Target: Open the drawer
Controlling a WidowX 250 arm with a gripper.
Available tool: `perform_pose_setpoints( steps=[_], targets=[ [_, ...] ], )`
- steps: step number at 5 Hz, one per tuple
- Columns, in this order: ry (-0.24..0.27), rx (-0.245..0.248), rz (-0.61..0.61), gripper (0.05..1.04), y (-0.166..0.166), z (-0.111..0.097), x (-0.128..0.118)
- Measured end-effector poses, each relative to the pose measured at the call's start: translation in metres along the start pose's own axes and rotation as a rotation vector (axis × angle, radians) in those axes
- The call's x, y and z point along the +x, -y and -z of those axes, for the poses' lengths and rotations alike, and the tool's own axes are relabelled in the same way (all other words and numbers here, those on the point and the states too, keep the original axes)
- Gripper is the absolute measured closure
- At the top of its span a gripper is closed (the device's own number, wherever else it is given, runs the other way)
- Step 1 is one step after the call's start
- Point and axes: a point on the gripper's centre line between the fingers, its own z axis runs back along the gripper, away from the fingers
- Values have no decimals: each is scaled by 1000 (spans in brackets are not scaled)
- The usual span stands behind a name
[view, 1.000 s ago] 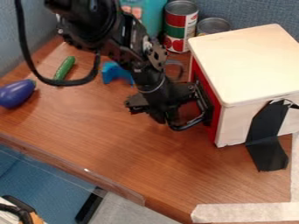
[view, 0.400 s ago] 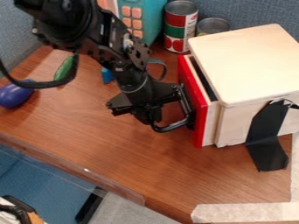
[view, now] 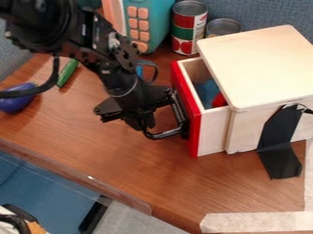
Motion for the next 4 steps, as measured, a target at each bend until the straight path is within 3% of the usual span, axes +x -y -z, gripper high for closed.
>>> perform_pose_setpoints(
  steps=[2, 4],
  targets=[
    [-2, 0, -6, 932, -11, -10, -4],
    [-69, 10, 28, 932, -28, -12, -8]
  ],
)
